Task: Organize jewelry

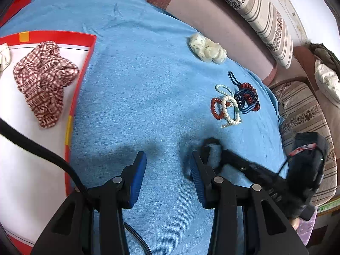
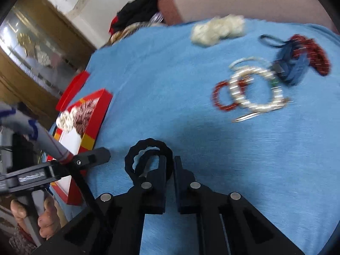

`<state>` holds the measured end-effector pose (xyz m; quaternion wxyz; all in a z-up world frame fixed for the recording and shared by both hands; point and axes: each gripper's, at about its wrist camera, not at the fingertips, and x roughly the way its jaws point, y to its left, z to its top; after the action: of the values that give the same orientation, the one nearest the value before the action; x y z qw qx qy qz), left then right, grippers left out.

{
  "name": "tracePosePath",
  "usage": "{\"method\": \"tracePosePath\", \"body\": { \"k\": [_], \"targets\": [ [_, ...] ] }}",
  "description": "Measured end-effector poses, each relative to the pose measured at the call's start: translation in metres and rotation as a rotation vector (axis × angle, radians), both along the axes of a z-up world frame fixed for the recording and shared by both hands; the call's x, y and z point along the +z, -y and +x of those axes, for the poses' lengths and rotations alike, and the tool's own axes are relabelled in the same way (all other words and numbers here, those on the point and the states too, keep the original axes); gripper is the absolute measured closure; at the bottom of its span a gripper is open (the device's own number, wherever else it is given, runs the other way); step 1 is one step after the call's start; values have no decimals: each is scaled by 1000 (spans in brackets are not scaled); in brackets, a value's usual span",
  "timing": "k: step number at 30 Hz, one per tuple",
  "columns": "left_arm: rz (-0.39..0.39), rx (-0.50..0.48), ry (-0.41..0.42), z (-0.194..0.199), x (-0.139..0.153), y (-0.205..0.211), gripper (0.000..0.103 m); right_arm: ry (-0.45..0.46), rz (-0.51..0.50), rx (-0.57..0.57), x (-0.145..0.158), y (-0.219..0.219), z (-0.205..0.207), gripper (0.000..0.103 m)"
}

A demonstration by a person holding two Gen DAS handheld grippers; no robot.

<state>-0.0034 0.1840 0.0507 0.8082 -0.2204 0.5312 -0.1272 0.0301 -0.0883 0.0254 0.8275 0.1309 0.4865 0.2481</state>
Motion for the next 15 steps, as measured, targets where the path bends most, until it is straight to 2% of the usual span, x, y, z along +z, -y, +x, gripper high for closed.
{"method": "tracePosePath", "body": {
  "k": [2, 4, 5, 7, 9, 15],
  "targets": [
    [-6, -7, -4, 0, -2, 3, 63, -6, 20, -61, 2, 23, -4, 96],
    [-13, -14, -6, 0, -3, 8, 63, 22, -94, -159, 4, 46, -8, 96],
    [-14, -23, -4, 1, -3, 12, 63, 33, -115, -186, 4, 57, -10, 96],
    [-14, -53, 8, 0, -2, 23, 60, 5, -79, -234, 2, 82, -12, 96],
    [-2, -81, 17, 0, -2, 34, 53, -8, -68, -261, 0, 98, -15, 96],
    [16, -194, -1, 7, -17, 87, 51, -21, -121, -279, -11, 110, -21, 93]
  ]
}}
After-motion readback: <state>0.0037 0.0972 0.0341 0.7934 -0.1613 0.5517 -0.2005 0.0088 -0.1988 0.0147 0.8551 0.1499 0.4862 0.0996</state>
